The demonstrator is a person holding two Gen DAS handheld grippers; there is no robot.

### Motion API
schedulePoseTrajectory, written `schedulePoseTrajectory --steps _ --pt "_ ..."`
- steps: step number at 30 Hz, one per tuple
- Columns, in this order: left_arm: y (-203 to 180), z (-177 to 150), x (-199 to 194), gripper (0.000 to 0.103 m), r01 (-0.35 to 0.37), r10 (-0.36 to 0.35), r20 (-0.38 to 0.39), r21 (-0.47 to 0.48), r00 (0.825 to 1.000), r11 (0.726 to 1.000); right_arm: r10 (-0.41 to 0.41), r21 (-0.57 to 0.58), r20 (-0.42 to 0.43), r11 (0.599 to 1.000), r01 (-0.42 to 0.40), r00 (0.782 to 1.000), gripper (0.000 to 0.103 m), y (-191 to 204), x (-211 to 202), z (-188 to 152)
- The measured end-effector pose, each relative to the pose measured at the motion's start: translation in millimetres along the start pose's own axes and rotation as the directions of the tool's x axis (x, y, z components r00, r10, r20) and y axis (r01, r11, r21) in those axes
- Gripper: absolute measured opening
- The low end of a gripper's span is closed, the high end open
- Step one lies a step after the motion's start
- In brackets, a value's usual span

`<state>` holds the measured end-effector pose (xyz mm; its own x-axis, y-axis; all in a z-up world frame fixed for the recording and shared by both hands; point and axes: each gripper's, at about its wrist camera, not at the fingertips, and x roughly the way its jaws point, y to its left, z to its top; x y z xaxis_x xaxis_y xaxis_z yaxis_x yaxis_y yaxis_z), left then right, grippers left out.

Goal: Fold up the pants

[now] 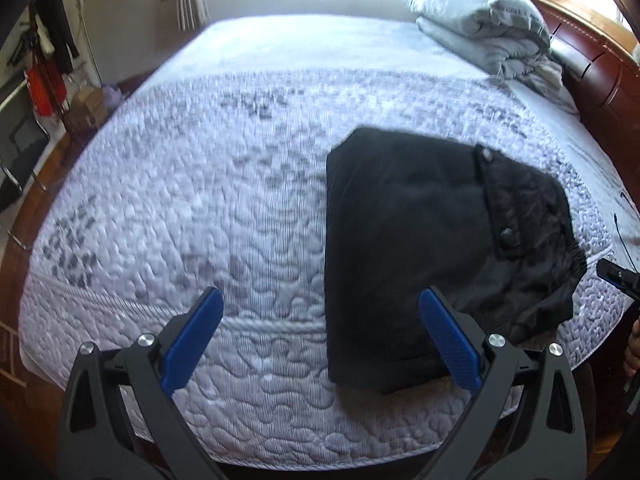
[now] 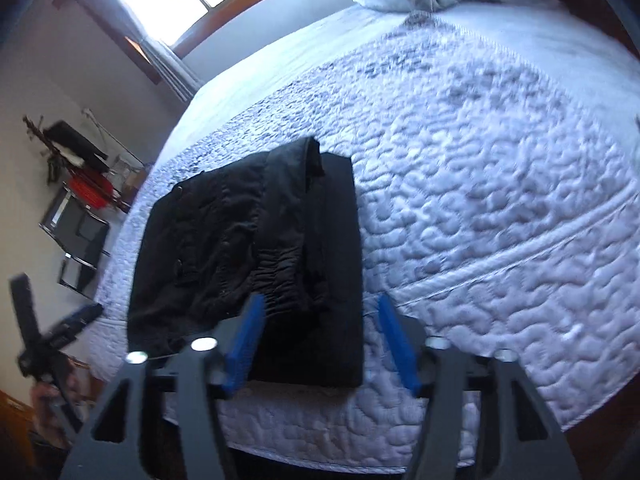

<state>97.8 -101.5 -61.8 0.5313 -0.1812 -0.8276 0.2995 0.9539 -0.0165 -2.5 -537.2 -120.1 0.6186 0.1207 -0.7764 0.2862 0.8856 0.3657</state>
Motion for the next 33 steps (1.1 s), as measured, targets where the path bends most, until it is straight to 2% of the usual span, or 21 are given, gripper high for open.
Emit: schedulePoseTrajectory --steps 1,4,7,9,12,15,17,18,20,21,22,24,26,27,29,30,33 --pt "-1.8 2.2 -2.1 0.098 -0.001 0.001 0.010 0.002 1.000 1.000 -0.018 -0.027 0.016 0.999 0.019 1.000 0.082 4.6 -4.7 3.6" --pt "-7.7 10.0 -8.2 0.098 0.001 -0.002 0.033 0.010 0.999 1.000 -0.073 -0.069 0.063 0.995 0.078 0.995 0.098 17.2 -14.3 13.1" --pt "-11.0 15.1 -12.1 0.098 0.007 -0.008 0.052 0.017 0.999 1.000 -0.143 -0.055 0.148 0.987 0.153 0.978 0.099 28.5 -24.1 22.7" --pt "-12.0 19.7 -12.2 0.100 0.019 -0.020 0.060 0.020 0.998 1.000 -0.181 -0.043 0.160 0.981 0.190 0.970 0.099 35.3 -23.4 30.5" --pt "-11.6 22.5 -7.3 0.100 0.055 -0.056 0.050 0.020 0.997 0.998 -0.152 -0.054 0.144 0.986 0.161 0.978 0.099 38.6 -18.1 38.6" --pt "-3.9 25.5 6.9 0.100 0.136 -0.136 0.005 0.000 0.991 0.991 0.004 -0.057 0.112 0.998 0.003 0.994 0.099 36.5 -12.5 45.0" --pt "6.7 27.0 20.5 0.100 0.245 -0.246 -0.047 -0.040 0.968 0.969 0.059 -0.013 0.091 0.998 -0.058 0.994 0.099 29.8 -7.0 48.9" --pt "12.8 26.6 26.4 0.100 0.297 -0.302 -0.064 -0.071 0.951 0.952 0.079 0.014 0.087 0.997 -0.080 0.993 0.099 25.8 -5.1 49.7" --pt "31.1 23.9 43.6 0.100 0.408 -0.429 -0.099 -0.176 0.898 0.896 0.119 0.080 0.074 0.989 -0.125 0.990 0.099 15.1 -0.6 50.0" --pt "37.5 21.8 49.8 0.100 0.435 -0.464 -0.108 -0.215 0.879 0.874 0.125 0.114 0.060 0.985 -0.132 0.990 0.099 9.5 3.3 49.3" --pt "49.4 17.9 61.3 0.100 0.469 -0.518 -0.118 -0.291 0.847 0.834 0.116 0.176 0.040 0.977 -0.121 0.992 0.099 1.2 8.0 48.0" --pt "63.6 9.9 76.5 0.100 0.491 -0.568 -0.113 -0.386 0.815 0.781 0.058 0.286 -0.017 0.957 -0.051 0.998 0.099 -12.6 15.2 45.3" --pt "71.8 5.2 88.2 0.100 0.504 -0.602 -0.111 -0.439 0.791 0.743 0.016 0.353 -0.076 0.936 0.012 0.997 0.099 -23.1 20.9 43.9" --pt "74.7 4.1 93.5 0.100 0.514 -0.622 -0.110 -0.461 0.775 0.723 0.020 0.372 -0.070 0.928 0.007 0.997 0.099 -26.8 21.2 42.6" --pt "75.0 0.8 106.5 0.100 0.563 -0.690 -0.113 -0.492 0.715 0.664 0.042 0.413 0.008 0.910 -0.041 0.999 0.099 -31.3 13.6 39.3" --pt "72.6 0.2 113.2 0.100 0.572 -0.708 -0.129 -0.499 0.694 0.652 0.068 0.424 0.047 0.902 -0.081 0.997 0.099 -32.3 9.7 37.7" --pt "68.2 2.4 130.0 0.100 0.569 -0.717 -0.175 -0.496 0.675 0.656 0.104 0.409 0.031 0.906 -0.108 0.994 0.099 -29.5 12.2 40.7"
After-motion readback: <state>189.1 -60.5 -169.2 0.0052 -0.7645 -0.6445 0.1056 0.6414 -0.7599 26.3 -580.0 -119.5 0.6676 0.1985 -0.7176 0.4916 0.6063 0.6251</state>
